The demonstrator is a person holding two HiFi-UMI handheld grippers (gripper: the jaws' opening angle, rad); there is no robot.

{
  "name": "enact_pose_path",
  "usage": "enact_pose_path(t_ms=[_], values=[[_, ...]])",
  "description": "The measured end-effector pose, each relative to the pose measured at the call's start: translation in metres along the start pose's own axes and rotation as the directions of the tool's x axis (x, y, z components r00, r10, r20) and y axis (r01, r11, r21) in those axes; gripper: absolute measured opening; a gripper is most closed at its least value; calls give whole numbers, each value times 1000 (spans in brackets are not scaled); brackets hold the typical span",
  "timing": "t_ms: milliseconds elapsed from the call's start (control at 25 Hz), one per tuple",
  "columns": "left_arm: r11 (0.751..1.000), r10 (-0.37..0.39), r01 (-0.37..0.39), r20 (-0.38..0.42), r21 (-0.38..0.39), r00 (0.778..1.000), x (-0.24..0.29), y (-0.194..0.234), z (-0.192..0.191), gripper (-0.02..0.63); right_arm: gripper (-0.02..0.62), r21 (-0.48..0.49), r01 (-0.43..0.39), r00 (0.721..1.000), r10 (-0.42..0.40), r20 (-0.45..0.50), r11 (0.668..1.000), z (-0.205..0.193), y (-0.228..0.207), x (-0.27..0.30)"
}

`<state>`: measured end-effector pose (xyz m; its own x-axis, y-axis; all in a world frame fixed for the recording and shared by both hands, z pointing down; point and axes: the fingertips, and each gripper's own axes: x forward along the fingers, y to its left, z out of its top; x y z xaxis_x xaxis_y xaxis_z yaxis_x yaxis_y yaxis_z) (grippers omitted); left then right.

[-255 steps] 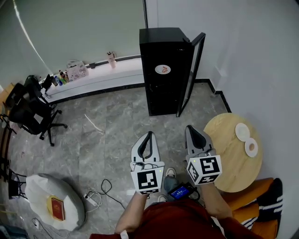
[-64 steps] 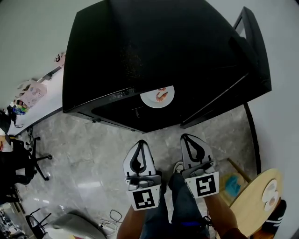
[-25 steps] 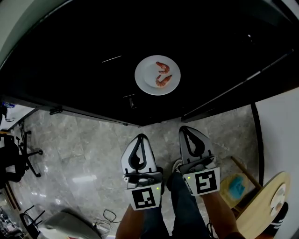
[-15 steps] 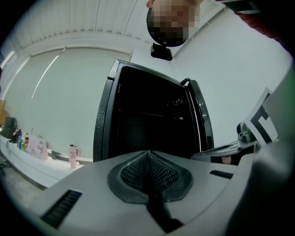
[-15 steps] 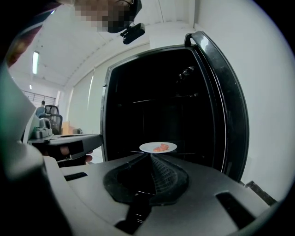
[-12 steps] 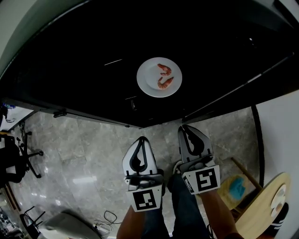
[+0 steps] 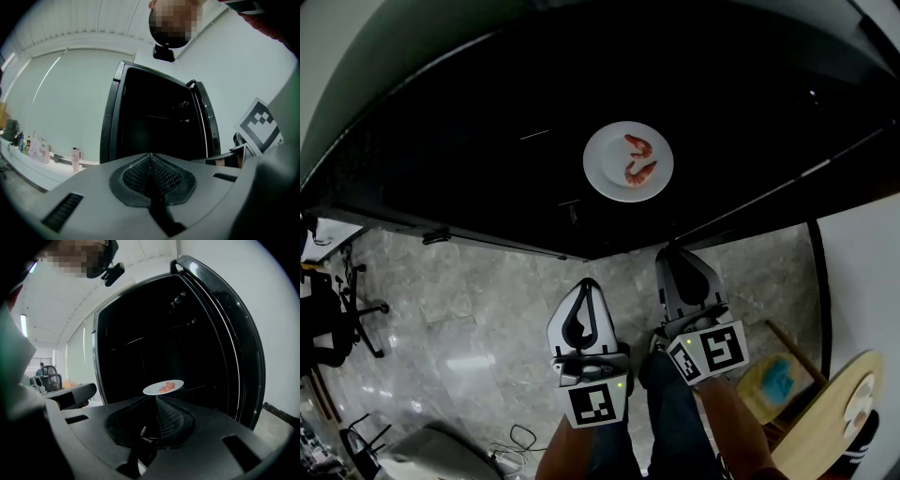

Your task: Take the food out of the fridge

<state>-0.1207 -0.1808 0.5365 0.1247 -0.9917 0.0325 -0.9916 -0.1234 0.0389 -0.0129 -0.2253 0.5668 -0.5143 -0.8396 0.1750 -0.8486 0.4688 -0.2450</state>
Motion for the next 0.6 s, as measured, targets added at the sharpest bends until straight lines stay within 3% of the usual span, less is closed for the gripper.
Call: enact_pose_path(t_ms=[200, 440, 600], values=[[1000, 0, 0, 0, 4, 1000, -2, 1, 3, 14, 64, 146, -10, 1000, 7, 18, 989, 1, -5, 8], [1000, 3, -3, 0, 8, 1000, -3, 3, 5, 14, 72, 239, -12, 1000, 6, 27, 971, 3, -9, 18], [1000, -2, 2, 2, 12, 1000, -3, 1, 7, 12, 75, 391, -22, 999, 8, 38, 920, 1, -15, 24]])
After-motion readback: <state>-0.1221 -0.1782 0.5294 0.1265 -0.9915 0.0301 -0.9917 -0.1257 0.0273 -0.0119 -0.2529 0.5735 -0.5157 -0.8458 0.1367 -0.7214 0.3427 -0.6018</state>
